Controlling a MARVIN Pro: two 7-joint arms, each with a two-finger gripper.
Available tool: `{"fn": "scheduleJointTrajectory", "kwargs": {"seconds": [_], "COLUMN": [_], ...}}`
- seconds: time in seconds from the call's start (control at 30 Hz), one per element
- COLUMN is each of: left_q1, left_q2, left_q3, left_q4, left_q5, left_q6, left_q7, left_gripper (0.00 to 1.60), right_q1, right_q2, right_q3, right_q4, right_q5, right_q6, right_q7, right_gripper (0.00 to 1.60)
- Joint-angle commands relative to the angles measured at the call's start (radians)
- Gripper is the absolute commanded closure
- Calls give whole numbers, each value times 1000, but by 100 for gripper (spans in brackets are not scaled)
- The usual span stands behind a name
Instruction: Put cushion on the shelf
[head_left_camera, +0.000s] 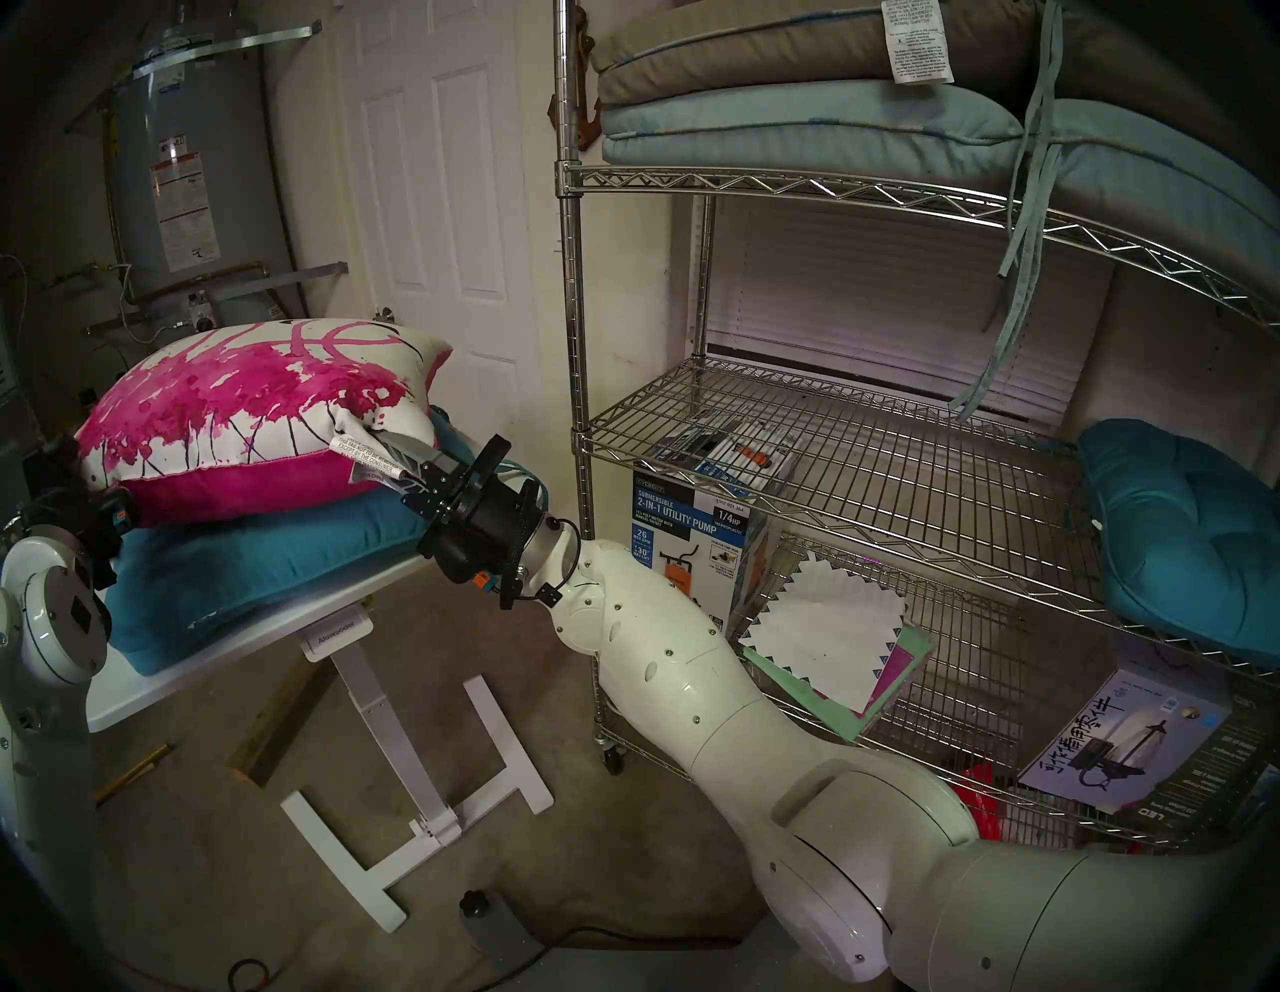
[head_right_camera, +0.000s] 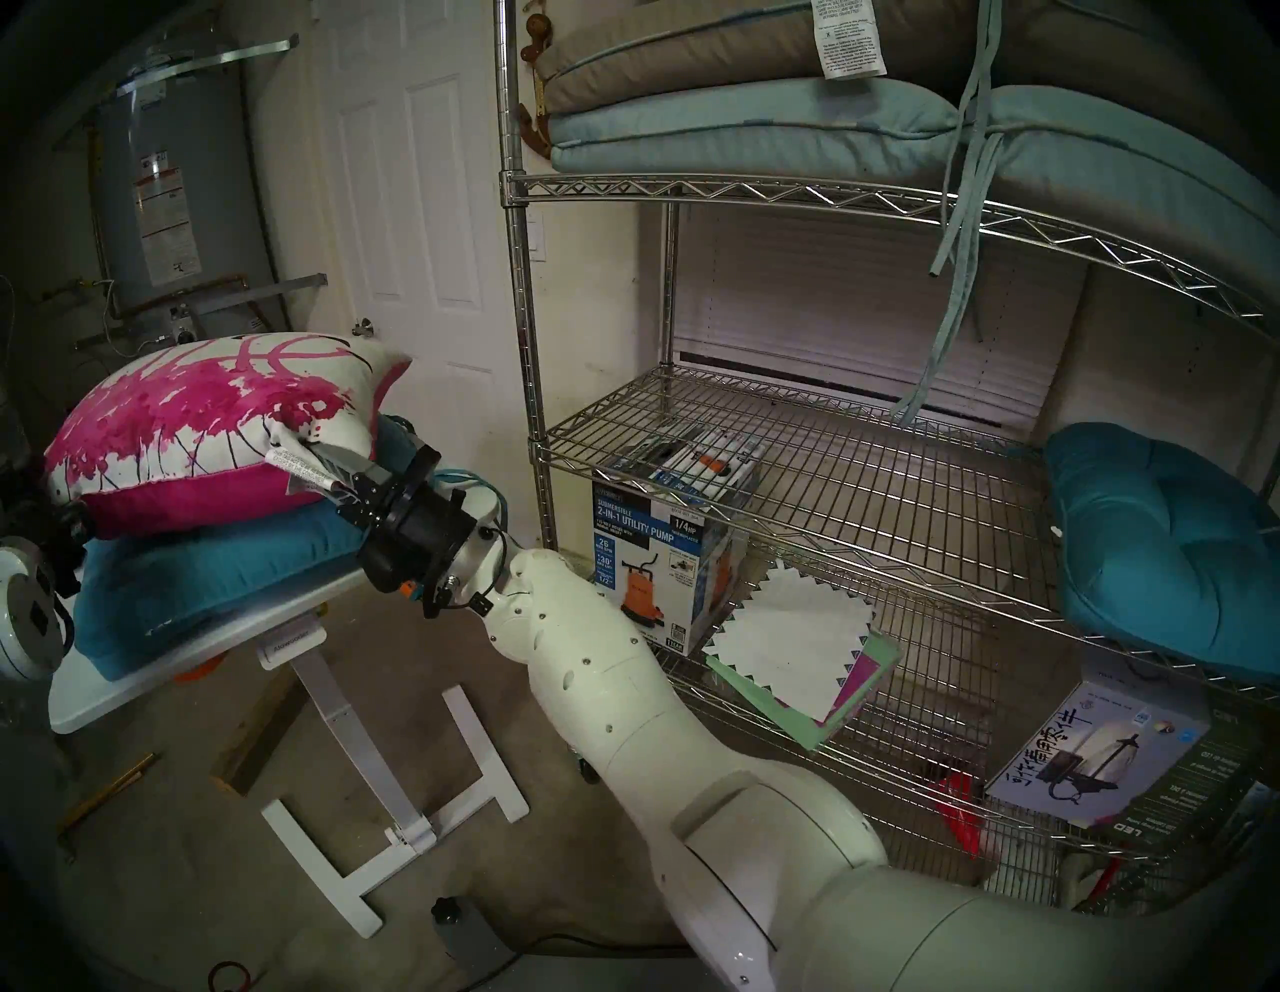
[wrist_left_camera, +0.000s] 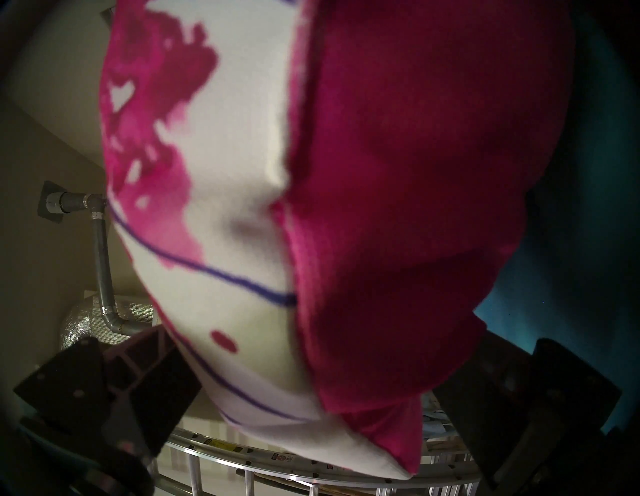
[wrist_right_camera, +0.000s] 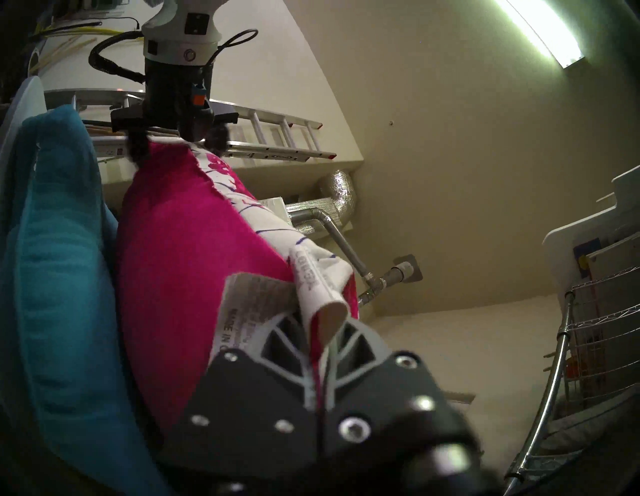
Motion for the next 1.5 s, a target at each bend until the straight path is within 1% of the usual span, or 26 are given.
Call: {"fn": "scheduleJointTrajectory", "kwargs": {"seconds": [0.0,0.07,0.27,0.3,0.37,0.47,0.6,0.8,1.03,1.17,1.27,1.3,1.37,1.47], "left_q1": [0,5,0,0,0,-10,-33,-96,-159,-183,-197,-197,-218,-228], "left_q2": [-5,-8,-6,-1,11,24,50,94,132,142,145,145,150,155], "left_q3": [-2,-1,5,3,6,21,52,104,178,211,228,228,245,259], "left_q4": [-26,-25,-16,-12,-7,-3,4,2,1,-4,-16,-16,-41,-59], "left_q5": [-12,-12,-7,-9,-6,-4,1,-10,-16,-22,-29,-29,-47,-57], "left_q6": [-14,-24,-36,-47,-62,-73,-83,-85,-92,-95,-97,-97,-101,-105], "left_q7": [9,18,40,44,53,61,72,67,68,62,63,63,54,45], "left_gripper": [160,160,160,160,160,160,160,160,160,160,160,160,160,160], "right_q1": [-13,-22,-49,-56,-60,-71,-81,-94,-126,-154,-182,-182,-210,-230], "right_q2": [-8,-4,3,2,4,6,10,21,41,60,70,70,87,102], "right_q3": [-9,-7,-5,-3,0,9,28,62,102,123,138,138,156,174], "right_q4": [-54,-64,-103,-109,-114,-126,-147,-166,-226,-270,-315,-315,-358,-391], "right_q5": [-2,3,-1,-5,-2,-1,4,5,3,1,4,4,3,6], "right_q6": [-17,-27,-16,-3,-3,13,32,60,97,114,127,127,138,148], "right_q7": [-33,-26,-20,-27,-24,-31,-37,-51,-65,-65,-68,-68,-81,-87], "right_gripper": [160,160,160,160,160,160,160,160,160,160,160,160,160,160]}}
